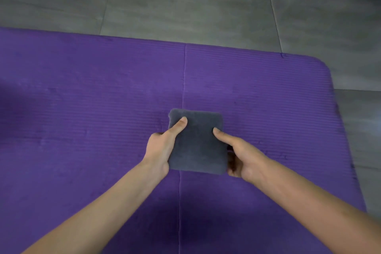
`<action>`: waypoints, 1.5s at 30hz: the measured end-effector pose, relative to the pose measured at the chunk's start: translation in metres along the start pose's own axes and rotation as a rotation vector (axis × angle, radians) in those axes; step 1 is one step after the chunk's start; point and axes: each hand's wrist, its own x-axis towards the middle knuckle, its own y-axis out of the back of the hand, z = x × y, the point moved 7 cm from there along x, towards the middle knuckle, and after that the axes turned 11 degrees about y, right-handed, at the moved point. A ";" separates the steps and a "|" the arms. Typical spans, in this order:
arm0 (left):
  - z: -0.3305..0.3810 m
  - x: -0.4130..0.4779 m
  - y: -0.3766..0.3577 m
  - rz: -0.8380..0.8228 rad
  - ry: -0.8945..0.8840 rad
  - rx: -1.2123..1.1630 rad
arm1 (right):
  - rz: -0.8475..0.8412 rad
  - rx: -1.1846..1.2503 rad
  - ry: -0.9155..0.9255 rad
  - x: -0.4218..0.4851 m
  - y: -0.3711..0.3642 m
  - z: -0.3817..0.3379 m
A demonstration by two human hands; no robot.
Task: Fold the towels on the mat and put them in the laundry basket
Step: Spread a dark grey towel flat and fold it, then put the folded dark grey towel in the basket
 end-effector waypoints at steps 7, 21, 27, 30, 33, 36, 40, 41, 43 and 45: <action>0.053 -0.053 0.010 0.055 -0.040 -0.004 | 0.173 0.136 0.077 -0.044 -0.018 -0.054; 0.098 -0.425 0.168 0.100 0.083 -0.255 | 0.090 0.005 0.192 -0.410 -0.136 -0.190; 0.125 -0.597 0.301 0.122 0.043 -0.398 | -0.078 -0.168 0.291 -0.578 -0.244 -0.254; 0.133 -0.653 0.383 0.139 0.008 -0.474 | -0.140 -0.230 0.314 -0.637 -0.319 -0.261; 0.133 -0.698 0.475 0.146 -0.020 -0.545 | -0.211 -0.236 0.324 -0.685 -0.410 -0.250; 0.134 -0.733 0.575 0.179 -0.068 -0.583 | -0.306 -0.237 0.356 -0.728 -0.510 -0.236; 0.136 -0.763 0.705 0.251 -0.108 -0.627 | -0.425 -0.255 0.365 -0.771 -0.639 -0.213; 0.137 -0.767 0.735 0.268 -0.111 -0.653 | -0.450 -0.258 0.357 -0.779 -0.669 -0.206; 0.141 -0.770 0.794 0.289 -0.116 -0.684 | -0.477 -0.280 0.358 -0.791 -0.728 -0.196; 0.147 -0.766 0.850 0.311 -0.109 -0.696 | -0.488 -0.312 0.358 -0.797 -0.787 -0.187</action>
